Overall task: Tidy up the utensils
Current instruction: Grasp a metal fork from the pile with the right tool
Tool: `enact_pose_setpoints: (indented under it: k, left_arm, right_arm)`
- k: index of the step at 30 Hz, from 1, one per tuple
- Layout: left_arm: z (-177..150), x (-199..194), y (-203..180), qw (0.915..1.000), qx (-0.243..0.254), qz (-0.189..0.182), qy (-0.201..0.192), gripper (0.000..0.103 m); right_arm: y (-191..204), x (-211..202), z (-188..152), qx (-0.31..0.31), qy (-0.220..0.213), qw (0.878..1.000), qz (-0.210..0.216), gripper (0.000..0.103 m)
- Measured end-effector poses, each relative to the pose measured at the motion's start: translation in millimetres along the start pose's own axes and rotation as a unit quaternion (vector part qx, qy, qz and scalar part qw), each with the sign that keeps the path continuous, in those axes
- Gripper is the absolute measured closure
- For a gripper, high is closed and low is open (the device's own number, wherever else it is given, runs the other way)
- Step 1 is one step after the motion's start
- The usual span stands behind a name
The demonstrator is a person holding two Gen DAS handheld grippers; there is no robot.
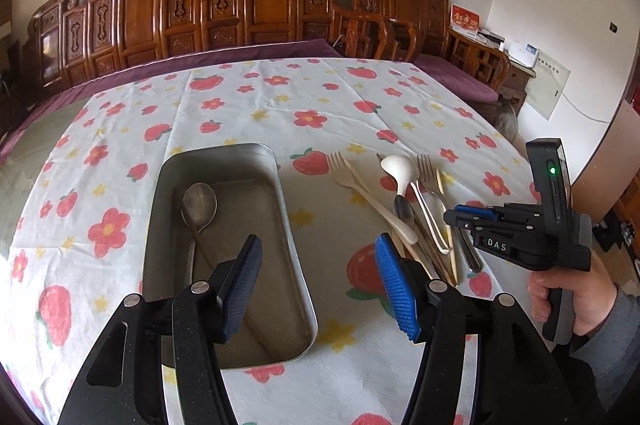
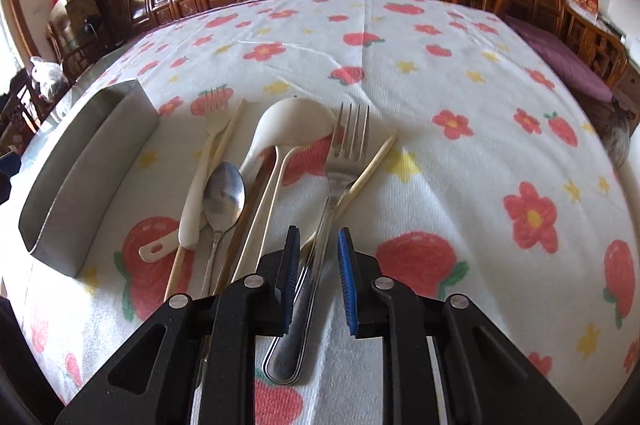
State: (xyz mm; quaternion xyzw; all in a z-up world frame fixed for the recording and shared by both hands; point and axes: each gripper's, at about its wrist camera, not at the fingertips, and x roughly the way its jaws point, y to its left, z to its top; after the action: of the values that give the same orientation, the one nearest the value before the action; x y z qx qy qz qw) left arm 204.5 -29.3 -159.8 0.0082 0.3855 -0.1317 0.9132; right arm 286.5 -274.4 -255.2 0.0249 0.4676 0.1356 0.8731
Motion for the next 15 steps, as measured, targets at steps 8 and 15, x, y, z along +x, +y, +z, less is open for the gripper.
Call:
enact_pose_setpoints:
  k: [8, 15]
  left_arm:
    - [0.0, 2.1, -21.0, 0.9999, 0.015, 0.006, 0.003, 0.047]
    - [2.5, 12.1, -39.4, 0.9991, 0.033, 0.018, 0.020, 0.047]
  right_arm:
    - [-1.6, -0.6, 1.0, 0.006, 0.011, 1.000, 0.027, 0.093]
    - [-5.6, -10.7, 7.3, -0.002, -0.003, 1.000, 0.028, 0.094]
